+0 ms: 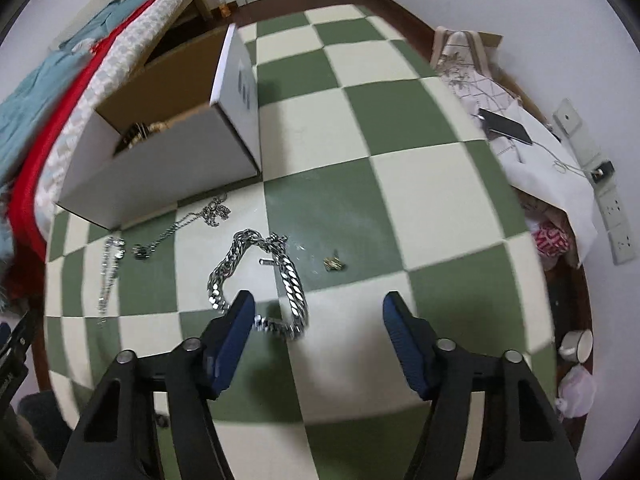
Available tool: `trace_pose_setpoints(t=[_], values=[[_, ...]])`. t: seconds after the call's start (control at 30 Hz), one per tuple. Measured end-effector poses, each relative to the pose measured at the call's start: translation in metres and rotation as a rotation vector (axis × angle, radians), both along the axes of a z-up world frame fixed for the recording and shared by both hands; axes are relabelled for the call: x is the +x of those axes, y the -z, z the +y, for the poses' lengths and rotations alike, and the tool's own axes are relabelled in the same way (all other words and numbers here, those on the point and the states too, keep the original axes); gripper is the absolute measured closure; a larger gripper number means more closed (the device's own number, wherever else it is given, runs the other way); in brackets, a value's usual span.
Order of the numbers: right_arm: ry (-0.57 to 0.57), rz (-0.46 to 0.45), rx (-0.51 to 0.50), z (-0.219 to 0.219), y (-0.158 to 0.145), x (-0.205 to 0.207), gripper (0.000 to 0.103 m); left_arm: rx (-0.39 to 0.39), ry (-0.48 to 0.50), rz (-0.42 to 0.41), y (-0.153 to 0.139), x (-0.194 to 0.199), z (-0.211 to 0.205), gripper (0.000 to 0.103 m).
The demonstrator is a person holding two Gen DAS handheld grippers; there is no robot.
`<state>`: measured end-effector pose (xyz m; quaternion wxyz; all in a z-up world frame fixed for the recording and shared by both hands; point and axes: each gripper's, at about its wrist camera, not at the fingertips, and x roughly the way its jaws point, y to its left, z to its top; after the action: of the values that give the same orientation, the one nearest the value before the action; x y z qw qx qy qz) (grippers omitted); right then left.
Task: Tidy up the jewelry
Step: 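Grasp the silver curb-chain bracelet with the right tool while the left tool grasps the silver necklace, then carry both silver chains into the white box while both tools open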
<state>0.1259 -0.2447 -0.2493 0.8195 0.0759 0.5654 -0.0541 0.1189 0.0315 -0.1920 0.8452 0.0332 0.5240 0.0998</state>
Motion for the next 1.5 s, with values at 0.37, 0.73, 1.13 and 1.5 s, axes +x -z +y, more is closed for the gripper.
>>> trace_pose_setpoints(t=[0.37, 0.73, 1.13, 1.5], values=[[-0.055, -0.017, -0.064, 0.015, 0.007, -0.003, 0.094, -0.069, 0.186, 0.094, 0.031, 0.029, -0.052, 0.001], [-0.061, -0.007, -0.048, 0.010, -0.002, 0.002, 0.094, -0.169, 0.306, 0.112, 0.034, 0.026, -0.076, 0.101], [-0.041, -0.096, 0.132, -0.002, -0.053, -0.013, 0.095, -0.309, 0.273, 0.042, -0.025, 0.004, -0.045, 0.103], [-0.108, -0.205, 0.159, 0.011, -0.124, -0.010, 0.095, -0.394, 0.304, -0.041, -0.089, 0.016, -0.042, 0.103]])
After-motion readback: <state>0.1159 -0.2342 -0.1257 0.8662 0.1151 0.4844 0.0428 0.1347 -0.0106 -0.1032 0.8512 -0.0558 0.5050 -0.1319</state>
